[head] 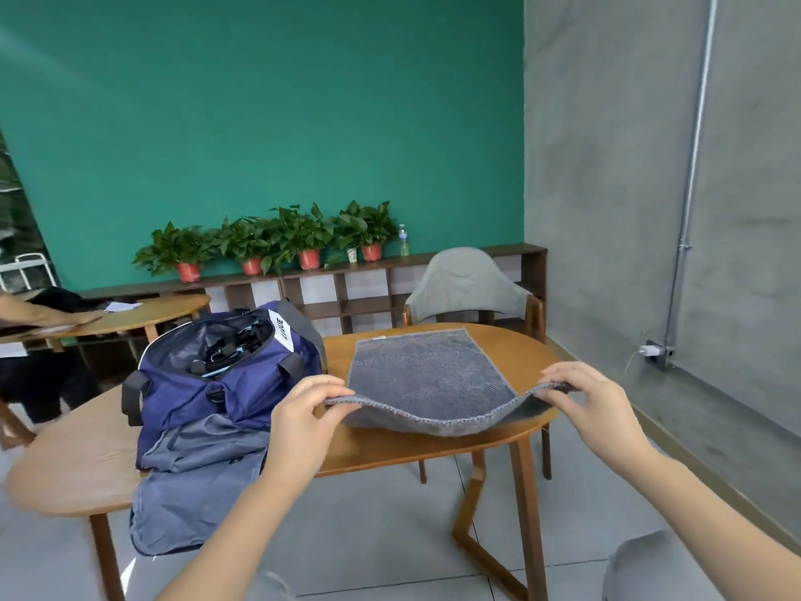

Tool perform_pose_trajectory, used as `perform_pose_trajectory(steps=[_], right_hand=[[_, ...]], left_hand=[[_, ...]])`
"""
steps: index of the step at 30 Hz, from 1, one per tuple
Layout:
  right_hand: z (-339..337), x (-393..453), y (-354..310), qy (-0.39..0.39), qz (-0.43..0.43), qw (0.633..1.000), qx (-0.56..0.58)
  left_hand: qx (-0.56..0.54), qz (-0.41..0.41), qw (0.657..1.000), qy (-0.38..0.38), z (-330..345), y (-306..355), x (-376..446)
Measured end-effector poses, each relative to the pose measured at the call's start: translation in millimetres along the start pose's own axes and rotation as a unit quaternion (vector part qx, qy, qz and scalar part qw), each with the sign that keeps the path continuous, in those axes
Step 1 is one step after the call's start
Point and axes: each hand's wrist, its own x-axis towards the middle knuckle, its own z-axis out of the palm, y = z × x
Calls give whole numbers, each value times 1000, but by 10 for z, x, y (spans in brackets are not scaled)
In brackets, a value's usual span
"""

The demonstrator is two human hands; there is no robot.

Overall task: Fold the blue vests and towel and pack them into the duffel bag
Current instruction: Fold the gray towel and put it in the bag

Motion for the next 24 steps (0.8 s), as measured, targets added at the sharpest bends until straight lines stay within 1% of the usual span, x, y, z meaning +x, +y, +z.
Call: perform_pose_trajectory(steps=[2,4,6,11,17,20,24], right_hand=[[-42,140,-129,14,-1,1000,17],[-62,305,-221,31,1,999,30],[-71,507,-304,50,-10,998,33],[-6,1204,-366,69,-30,997,20],[445,2102,62,37,-14,999,-13],[731,2475,368,5,13,999,-33],[1125,2843,837,-38,46,997,-58]], left_hand=[[-21,-6,1000,10,-61,163,171],[-52,-34,998,17,-98,291,350],[-72,-45,996,32,-107,351,559],[-43,-40,997,51,-15,263,1204],[9,-56,998,29,439,-294,1982],[25,-62,998,14,722,-677,2301],[64,-93,994,-13,1134,-1215,2591]])
